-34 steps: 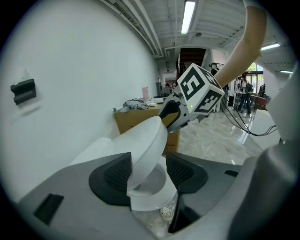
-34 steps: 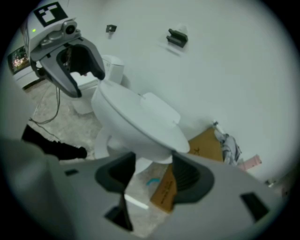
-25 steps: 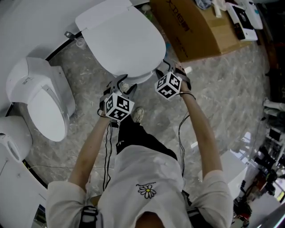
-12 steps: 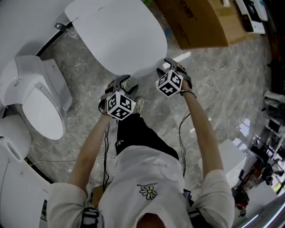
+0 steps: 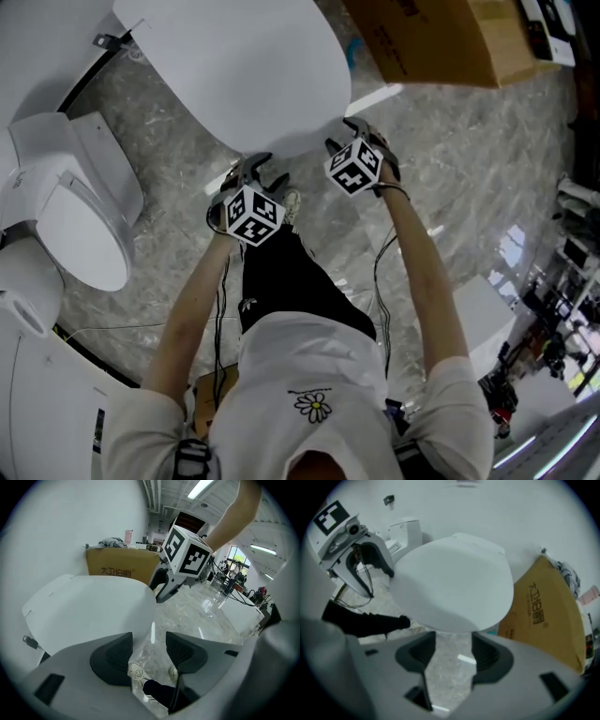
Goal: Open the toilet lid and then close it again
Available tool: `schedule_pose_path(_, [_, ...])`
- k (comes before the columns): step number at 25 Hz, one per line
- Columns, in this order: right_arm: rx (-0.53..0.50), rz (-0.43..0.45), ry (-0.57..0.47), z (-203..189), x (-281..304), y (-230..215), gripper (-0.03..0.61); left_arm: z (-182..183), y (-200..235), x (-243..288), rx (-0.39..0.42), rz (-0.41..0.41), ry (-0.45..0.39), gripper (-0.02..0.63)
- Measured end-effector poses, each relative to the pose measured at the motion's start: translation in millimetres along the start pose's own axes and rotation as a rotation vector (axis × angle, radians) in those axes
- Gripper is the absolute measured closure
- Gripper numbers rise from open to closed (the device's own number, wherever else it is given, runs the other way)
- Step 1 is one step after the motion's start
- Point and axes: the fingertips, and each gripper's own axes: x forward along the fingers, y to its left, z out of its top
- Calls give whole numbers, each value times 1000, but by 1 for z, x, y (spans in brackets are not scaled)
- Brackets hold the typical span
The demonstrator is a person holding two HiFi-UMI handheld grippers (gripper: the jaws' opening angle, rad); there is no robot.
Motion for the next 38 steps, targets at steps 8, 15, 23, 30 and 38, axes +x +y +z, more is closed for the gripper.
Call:
schedule_pose_path(8, [-12, 31, 66, -14, 37, 4, 334, -23, 2, 31, -32, -41, 64, 373])
schedule_pose_path(15, [25, 42, 86, -16, 59, 10, 334, -43, 6, 47, 2, -72, 99, 373])
schedule_pose_path(23, [26, 24, 80, -19, 65, 8, 334, -45, 7, 55, 0, -64, 106, 374])
schedule_pose_path(30, [130, -19, 68, -16, 52, 1, 334, -38, 11, 50, -23, -55, 113, 373])
schedule_pose_path(38, [335, -202, -114, 21, -39, -69, 334, 77, 60, -3, -55, 78, -91, 373])
